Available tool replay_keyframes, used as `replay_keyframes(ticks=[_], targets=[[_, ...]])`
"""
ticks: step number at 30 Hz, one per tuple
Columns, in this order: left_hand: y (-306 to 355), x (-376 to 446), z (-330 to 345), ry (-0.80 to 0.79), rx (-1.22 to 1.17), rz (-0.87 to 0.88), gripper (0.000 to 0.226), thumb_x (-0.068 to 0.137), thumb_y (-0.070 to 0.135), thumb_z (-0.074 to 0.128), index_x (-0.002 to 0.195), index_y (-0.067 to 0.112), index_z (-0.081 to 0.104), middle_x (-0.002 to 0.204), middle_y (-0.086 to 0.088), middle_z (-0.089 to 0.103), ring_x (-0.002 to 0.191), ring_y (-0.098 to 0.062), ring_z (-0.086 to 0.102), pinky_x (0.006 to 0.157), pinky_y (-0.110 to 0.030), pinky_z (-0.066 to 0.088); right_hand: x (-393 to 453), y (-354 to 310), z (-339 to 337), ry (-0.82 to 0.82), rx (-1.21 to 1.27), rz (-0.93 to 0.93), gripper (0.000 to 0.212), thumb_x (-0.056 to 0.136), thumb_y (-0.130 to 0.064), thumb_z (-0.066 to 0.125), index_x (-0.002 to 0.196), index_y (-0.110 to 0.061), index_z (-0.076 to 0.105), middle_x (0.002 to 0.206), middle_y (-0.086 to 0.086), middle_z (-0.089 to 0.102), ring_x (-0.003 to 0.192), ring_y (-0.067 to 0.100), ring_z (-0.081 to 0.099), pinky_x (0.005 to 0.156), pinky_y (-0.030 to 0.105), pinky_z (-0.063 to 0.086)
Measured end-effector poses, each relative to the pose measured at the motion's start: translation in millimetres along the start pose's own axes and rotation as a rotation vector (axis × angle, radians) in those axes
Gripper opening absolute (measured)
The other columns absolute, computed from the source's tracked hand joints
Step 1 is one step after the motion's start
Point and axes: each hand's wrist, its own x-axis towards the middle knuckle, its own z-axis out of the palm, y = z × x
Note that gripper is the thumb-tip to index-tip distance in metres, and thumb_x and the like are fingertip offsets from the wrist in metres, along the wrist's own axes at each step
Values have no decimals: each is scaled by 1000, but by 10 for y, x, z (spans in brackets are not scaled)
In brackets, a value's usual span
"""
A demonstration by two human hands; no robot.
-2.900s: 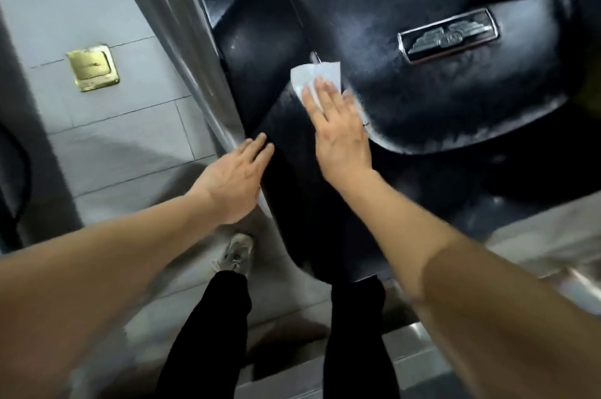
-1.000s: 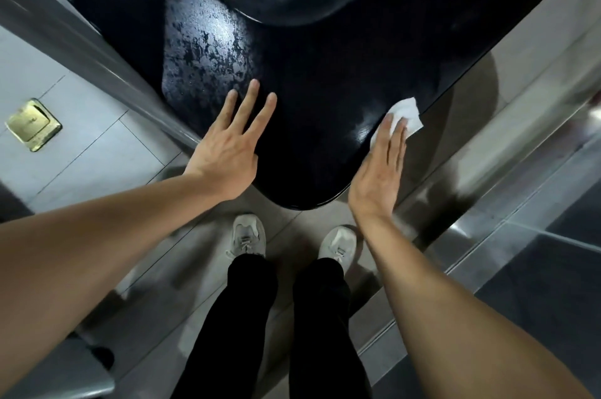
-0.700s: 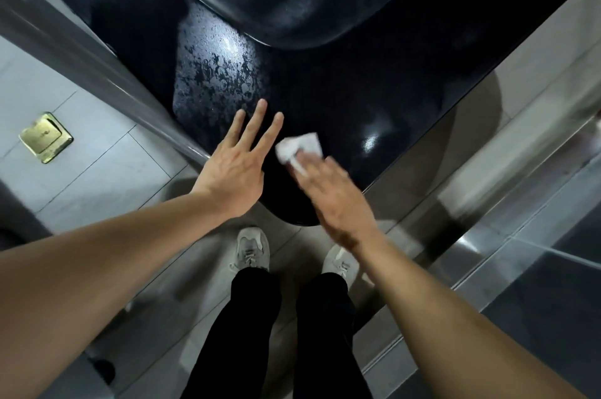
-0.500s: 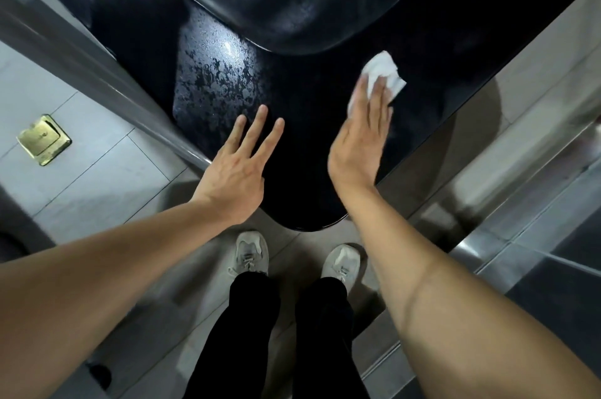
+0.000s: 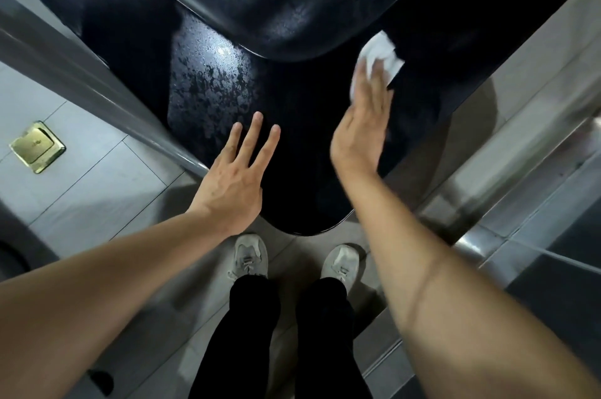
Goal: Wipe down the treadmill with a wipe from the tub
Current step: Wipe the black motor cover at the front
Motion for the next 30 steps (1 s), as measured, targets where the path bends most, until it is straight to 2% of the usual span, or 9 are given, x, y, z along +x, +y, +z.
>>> replay_keyframes(ticks=[5, 8, 10, 14, 16, 20, 23, 25, 30], targets=[[48, 17, -65, -43, 8, -44, 99, 91, 6, 49, 160, 29, -18, 165, 0, -32, 155, -34, -16, 124, -47, 18, -1231, 13, -3, -336, 42, -423, 53, 101, 5, 50, 151, -10, 43, 162, 6, 35, 153, 18, 25, 126, 41, 16], [70, 30, -103, -58, 15, -53, 98, 94, 8, 50, 160, 31, -19, 165, 2, -33, 156, -33, -14, 122, -48, 23, -1259, 316, -141, -387, 13, -504, 52, 102, 1, 41, 152, -13, 43, 161, 2, 37, 152, 15, 26, 125, 42, 22], [88, 25, -110, -69, 19, -61, 97, 95, 10, 51, 160, 29, -20, 165, 0, -31, 156, -35, -12, 121, -50, 24, -970, 477, -222, -309, -13, -337, 59, 99, 7, 39, 154, -14, 38, 162, 7, 34, 152, 17, 23, 124, 47, 22], [197, 14, -179, -19, 81, -61, 88, 96, 15, 51, 163, 21, -5, 170, -8, -14, 156, -38, 2, 121, -51, 26, -324, 760, -305, 100, 142, 375, 59, 105, -3, 30, 160, -26, 24, 168, 1, 17, 154, 16, 18, 122, 43, 29], [294, 67, -244, 12, 119, 8, 82, 94, 17, 48, 164, 22, 6, 171, -7, -4, 156, -37, 7, 119, -51, 29, -301, 663, -288, 149, 131, 456, 61, 105, -3, 28, 161, -24, 21, 169, 3, 13, 155, 19, 15, 124, 43, 25], [479, 320, -348, 26, 163, 91, 80, 95, 19, 48, 164, 24, 8, 172, -5, -2, 157, -34, 6, 121, -48, 26, -877, 311, -234, -134, 25, -71, 60, 101, 1, 36, 159, -13, 26, 167, 7, 18, 156, 21, 11, 128, 42, 5], [598, 582, -446, 64, 195, 86, 80, 95, 24, 49, 164, 23, 7, 171, -8, -3, 157, -34, 3, 123, -47, 21, -910, 553, -297, -356, 46, -401, 61, 100, 2, 42, 158, -16, 31, 166, 4, 26, 155, 18, 16, 127, 45, 15], [661, 775, -520, 80, 239, 117, 81, 95, 29, 50, 164, 24, 8, 171, -9, -2, 157, -37, 3, 125, -50, 16, -576, 791, -346, -297, 31, -278, 65, 101, 4, 40, 159, -21, 27, 166, 6, 24, 154, 21, 19, 124, 48, 19], [813, 1184, -620, 62, 382, 215, 91, 92, 53, 58, 164, 28, 7, 171, -9, -4, 157, -36, 0, 127, -54, 6, 511, 952, -460, 65, 161, 400, 71, 98, 9, 29, 161, -21, 19, 169, 3, 10, 156, 15, 3, 128, 35, 5]])
